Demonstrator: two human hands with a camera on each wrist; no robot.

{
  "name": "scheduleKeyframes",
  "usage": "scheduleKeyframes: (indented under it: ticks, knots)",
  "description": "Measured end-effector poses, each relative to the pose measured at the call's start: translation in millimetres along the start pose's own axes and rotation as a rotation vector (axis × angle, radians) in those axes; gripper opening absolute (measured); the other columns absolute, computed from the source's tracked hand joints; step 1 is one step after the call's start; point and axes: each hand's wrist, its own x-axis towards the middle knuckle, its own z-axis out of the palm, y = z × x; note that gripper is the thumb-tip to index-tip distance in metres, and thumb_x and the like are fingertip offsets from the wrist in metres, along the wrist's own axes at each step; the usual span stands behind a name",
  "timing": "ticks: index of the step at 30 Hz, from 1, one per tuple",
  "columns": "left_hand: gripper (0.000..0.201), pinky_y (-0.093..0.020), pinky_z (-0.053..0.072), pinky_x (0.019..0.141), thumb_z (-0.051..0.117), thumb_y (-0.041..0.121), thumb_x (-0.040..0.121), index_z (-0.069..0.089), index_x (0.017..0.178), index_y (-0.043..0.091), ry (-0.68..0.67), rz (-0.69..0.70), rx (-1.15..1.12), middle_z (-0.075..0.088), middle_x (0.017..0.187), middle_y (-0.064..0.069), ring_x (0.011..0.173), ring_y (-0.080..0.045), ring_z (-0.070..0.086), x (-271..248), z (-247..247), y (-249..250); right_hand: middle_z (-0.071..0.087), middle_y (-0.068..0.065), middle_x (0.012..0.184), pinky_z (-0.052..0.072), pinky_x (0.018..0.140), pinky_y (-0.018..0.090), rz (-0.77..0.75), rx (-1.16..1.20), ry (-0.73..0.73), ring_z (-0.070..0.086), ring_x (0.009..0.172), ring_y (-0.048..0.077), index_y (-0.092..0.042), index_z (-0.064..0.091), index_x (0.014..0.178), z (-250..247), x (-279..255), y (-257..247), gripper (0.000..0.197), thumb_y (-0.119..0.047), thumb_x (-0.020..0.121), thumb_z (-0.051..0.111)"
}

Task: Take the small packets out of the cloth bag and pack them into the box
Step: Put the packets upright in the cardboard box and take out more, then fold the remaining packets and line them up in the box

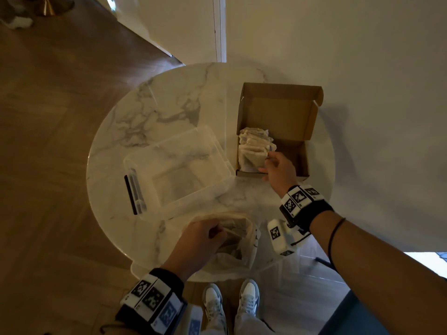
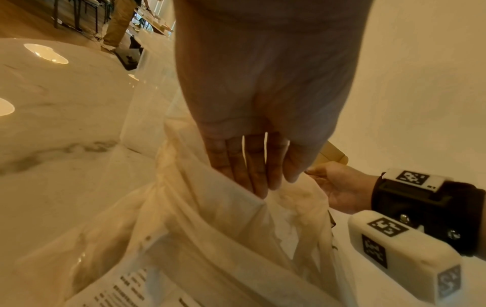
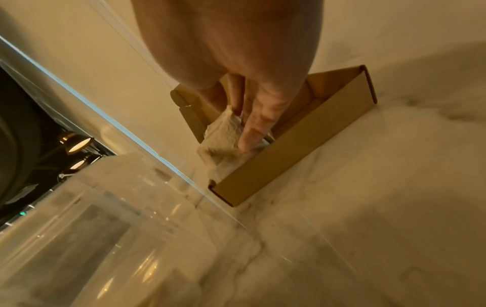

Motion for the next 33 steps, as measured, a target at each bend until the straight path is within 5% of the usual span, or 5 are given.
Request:
scheduleKeyframes:
  ticks: [7,11,17,23,33]
  knots:
    - [0.020,-0.025,0.040,0.057,0.060,0.025,0.093,0.064,0.076,0.013,0.019,-0.065,-0.056,0.063,0.069,-0.002,0.060,-0.012,0.055,-6.0,-4.7,1.0,0.062,0.000,0.110,0.055,0.084,0.043,-0.095,-0.079,0.117,0.063,0.097,0.020,-0.021,0.055,0.115,-18.8,-47.9,-2.2,0.026,-0.021,0.090,0.057]
    - [0.020,-0.025,0.042,0.057,0.058,0.019,0.092,0.063,0.073,0.015,0.040,-0.084,-0.047,0.061,0.066,0.004,0.061,-0.012,0.056,-4.6,-6.8,1.0,0.060,-0.005,0.088,0.044,0.064,0.023,-0.226,-0.168,-0.017,0.056,0.074,0.007,-0.023,0.056,0.099,-20.6,-109.2,-9.4,0.018,-0.034,0.087,0.063]
    - [0.018,-0.030,0.045,0.068,0.052,0.013,0.089,0.070,0.085,0.015,-0.077,-0.066,0.201,0.064,0.082,0.003,0.077,-0.018,0.057,4.8,8.3,10.3,0.060,-0.006,0.089,0.050,0.068,0.032,-0.027,-0.554,-0.271,0.060,0.078,0.013,-0.028,0.046,0.105,-13.5,-147.7,18.9,0.054,-0.065,0.071,0.064]
    - [0.023,-0.037,0.049,0.091,0.052,0.011,0.091,0.070,0.105,0.011,-0.323,-0.102,0.219,0.068,0.110,-0.006,0.104,-0.024,0.061,10.2,33.3,17.9,0.072,0.019,0.079,0.055,0.054,0.028,0.182,-0.351,-0.442,0.071,0.074,0.031,-0.008,0.056,0.081,-15.9,-164.0,31.1,0.016,-0.019,0.093,0.054]
    - [0.015,-0.038,0.050,0.071,0.053,0.023,0.086,0.066,0.085,0.016,0.197,0.166,0.240,0.061,0.085,0.002,0.078,-0.018,0.057,-7.2,21.4,29.1,0.067,0.010,0.092,0.057,0.070,0.037,0.440,-0.053,-0.354,0.070,0.082,0.025,-0.009,0.051,0.108,-17.1,-177.2,34.2,0.025,-0.030,0.094,0.054]
